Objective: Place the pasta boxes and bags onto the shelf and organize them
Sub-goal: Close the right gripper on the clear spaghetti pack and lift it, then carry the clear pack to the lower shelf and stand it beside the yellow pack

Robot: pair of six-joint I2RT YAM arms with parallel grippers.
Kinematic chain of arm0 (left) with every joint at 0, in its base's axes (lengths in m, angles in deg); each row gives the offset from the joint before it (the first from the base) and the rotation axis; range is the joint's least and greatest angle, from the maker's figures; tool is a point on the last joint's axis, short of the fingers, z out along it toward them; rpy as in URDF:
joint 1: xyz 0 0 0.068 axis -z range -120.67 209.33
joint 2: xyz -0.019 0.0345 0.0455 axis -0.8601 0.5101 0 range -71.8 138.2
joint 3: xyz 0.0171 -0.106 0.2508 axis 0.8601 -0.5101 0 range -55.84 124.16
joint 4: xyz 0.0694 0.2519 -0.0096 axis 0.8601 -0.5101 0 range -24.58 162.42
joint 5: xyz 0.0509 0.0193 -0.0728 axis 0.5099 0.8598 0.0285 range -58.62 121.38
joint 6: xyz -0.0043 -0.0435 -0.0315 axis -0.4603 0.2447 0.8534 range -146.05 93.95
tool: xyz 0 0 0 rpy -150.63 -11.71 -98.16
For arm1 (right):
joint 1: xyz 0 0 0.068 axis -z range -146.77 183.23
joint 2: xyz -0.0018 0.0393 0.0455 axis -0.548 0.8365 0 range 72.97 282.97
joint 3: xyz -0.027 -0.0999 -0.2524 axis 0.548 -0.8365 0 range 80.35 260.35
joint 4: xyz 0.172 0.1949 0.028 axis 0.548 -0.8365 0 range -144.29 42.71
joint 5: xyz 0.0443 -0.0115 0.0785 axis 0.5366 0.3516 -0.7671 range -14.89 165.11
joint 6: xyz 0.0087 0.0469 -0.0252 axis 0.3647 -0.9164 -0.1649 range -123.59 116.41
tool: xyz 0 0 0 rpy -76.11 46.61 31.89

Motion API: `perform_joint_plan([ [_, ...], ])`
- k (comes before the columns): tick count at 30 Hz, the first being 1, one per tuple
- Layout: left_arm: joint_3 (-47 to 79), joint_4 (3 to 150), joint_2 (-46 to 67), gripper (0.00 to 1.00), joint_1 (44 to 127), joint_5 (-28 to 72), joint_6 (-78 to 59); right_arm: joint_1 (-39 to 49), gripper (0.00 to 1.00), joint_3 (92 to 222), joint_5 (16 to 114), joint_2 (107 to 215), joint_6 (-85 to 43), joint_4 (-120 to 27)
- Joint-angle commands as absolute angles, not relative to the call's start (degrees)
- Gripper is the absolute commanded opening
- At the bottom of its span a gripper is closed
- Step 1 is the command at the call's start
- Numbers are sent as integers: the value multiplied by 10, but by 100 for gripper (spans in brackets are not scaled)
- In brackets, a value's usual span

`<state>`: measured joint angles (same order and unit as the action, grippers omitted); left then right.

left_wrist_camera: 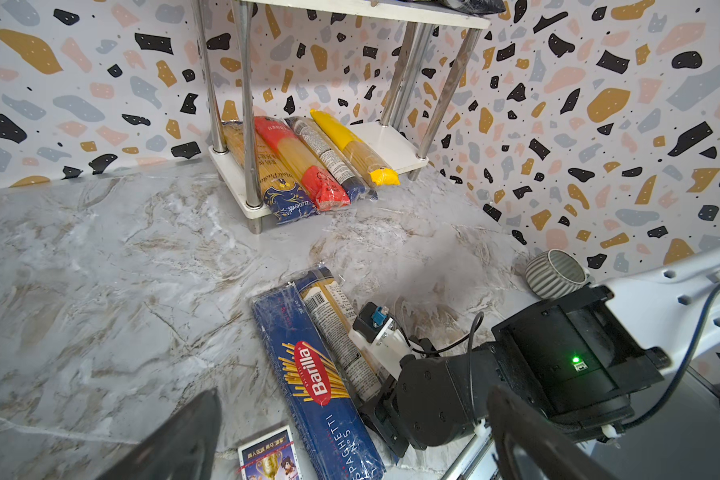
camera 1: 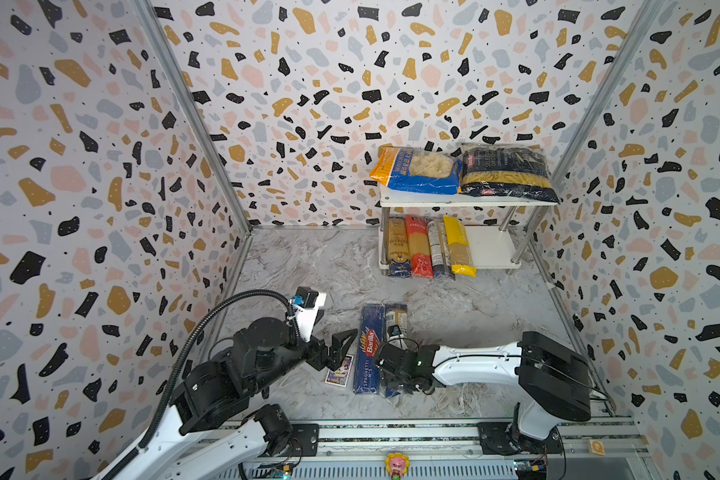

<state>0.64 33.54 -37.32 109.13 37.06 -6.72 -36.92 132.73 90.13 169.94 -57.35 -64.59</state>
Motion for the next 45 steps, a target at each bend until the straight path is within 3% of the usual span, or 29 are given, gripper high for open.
perform_joint_plan([
  [1,2,358,-370,99,1088,377,-65,-369,82,1293,856,1710,-592,-628],
  [8,-9,369,-366,99,1088,375,-66,-361,77,1237,840,1697,-613,-603],
  [17,-17,384,-347,100,1088,373,-63,-337,53,1176,826,1668,-619,-579],
  [28,-15,403,-317,100,1088,379,-65,-287,30,1162,819,1622,-565,-571],
  [38,-6,414,-290,100,1088,382,-65,-211,19,1085,714,1495,-512,-447],
  [45,-5,446,-248,100,1087,373,-72,-160,18,1066,655,1434,-497,-426],
])
